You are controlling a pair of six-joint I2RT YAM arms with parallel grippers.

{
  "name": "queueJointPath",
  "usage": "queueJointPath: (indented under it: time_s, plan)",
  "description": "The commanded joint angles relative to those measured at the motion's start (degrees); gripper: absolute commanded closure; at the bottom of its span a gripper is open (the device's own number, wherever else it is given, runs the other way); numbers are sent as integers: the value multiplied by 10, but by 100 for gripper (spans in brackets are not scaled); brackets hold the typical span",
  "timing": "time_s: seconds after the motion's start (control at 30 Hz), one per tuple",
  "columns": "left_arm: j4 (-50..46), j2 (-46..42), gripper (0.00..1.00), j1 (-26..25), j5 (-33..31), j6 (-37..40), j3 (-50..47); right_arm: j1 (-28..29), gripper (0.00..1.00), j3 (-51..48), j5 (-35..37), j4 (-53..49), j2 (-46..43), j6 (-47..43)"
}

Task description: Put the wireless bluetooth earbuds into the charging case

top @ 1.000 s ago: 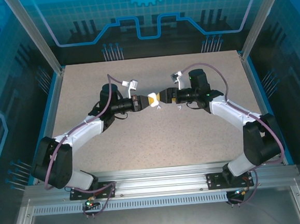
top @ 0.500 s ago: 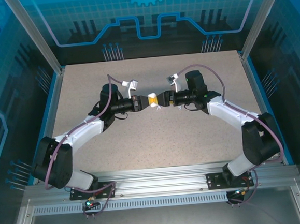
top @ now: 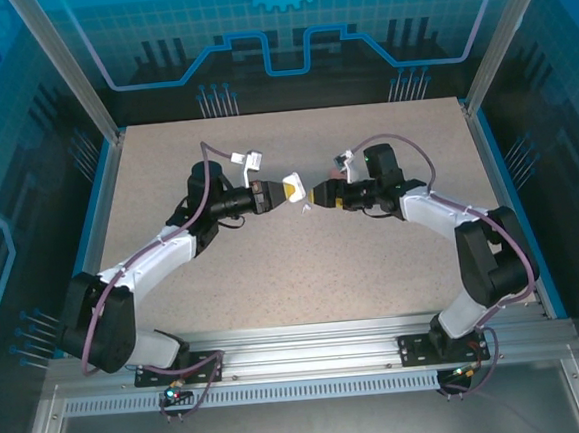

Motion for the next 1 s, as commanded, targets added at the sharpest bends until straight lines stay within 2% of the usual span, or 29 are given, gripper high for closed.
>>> queueJointPath:
  time_s: [0.0,0.17,0.3,0.53,0.73,0.97]
  plan:
    - [22,-13,100,-2,17,7,-16,-5,28,-11,-26,2,-40,3]
    - [25,-13,100,-1,17,8,-17,-5,30,-27,-60,34,-74,22]
    - [26,-12,100,-1,16,6,-18,-1,38,-22,-73,56,-81,40]
    - [32,-13,100,-1,11,3,-21,17,47,7,-68,69,-52,57]
    - [39,-17,100,-1,8,-2,-28,38,50,29,-60,76,-27,64]
    - [57,-27,100,-2,-18,-7,-41,48,58,33,-52,84,-4,74]
